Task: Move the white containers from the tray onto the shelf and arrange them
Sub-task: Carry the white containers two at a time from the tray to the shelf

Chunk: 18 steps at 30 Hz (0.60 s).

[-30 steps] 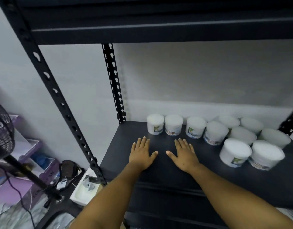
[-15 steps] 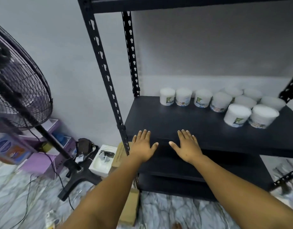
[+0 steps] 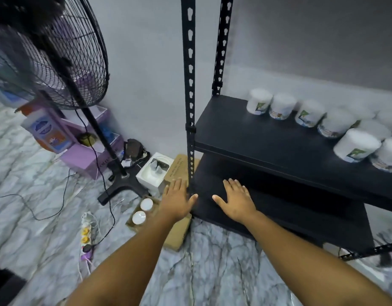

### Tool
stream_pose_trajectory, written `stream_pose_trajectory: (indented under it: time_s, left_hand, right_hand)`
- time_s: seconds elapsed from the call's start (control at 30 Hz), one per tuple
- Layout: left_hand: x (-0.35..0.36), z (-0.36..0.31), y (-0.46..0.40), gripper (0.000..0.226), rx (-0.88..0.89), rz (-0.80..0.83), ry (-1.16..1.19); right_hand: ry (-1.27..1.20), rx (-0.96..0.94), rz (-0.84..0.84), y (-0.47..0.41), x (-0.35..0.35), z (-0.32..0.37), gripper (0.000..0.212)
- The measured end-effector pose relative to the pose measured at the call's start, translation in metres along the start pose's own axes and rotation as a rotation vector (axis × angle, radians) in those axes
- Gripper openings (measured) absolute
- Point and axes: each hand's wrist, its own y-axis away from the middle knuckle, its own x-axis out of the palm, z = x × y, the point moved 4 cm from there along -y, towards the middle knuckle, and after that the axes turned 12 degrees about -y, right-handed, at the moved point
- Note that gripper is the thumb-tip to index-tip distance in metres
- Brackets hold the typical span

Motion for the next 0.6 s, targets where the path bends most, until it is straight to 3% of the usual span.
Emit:
stream_pose_trajectory:
  time_s: [0.6]
  left_hand:
    - [0.093, 0.173, 0.02, 0.074, -0.349, 0.143, 0.061]
  right_hand:
    - [0.006, -0.219, 0.316, -0.097, 0.167, 0.11, 0.076]
